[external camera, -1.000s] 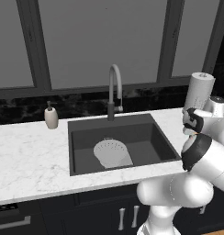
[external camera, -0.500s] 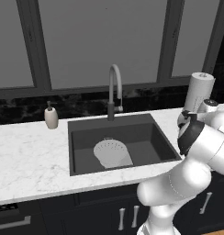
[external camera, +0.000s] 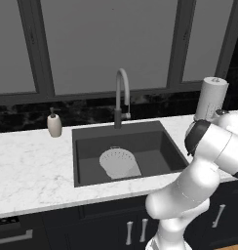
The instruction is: Put the colander in the sink, put the peach in the colander, and turn on the sink faucet and pour water over the colander.
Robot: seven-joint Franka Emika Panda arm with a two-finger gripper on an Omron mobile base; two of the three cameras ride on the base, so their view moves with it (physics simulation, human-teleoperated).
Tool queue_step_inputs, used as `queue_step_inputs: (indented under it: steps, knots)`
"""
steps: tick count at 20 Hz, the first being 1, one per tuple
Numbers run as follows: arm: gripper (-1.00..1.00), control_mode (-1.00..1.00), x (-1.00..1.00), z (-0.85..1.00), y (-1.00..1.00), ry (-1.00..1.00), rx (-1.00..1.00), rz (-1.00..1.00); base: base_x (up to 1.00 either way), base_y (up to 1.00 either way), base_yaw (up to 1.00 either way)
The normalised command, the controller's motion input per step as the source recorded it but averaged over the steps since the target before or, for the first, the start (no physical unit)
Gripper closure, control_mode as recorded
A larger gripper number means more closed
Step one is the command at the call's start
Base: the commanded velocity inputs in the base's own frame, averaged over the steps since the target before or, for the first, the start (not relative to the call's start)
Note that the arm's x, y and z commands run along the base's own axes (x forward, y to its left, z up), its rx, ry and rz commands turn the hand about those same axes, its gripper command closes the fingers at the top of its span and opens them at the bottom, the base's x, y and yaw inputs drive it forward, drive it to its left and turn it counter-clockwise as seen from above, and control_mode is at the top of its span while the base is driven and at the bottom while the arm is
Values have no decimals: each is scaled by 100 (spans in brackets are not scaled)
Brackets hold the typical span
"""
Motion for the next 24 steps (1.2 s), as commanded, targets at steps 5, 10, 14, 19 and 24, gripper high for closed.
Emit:
queue_step_inputs:
  steps: [5,10,14,19,24]
  knots:
    - [-100,-100,14,-18,0,-10,-5,0,0,0,0]
    - [-100,-100,5,-27,-2,-7,-6,0,0,0,0]
    - [-100,-100,4,-30,0,-5,-7,0,0,0,0]
    - [-100,-100,8,-30,-1,-4,-8,0,0,0,0]
    - [-100,-100,13,-28,0,-2,-6,0,0,0,0]
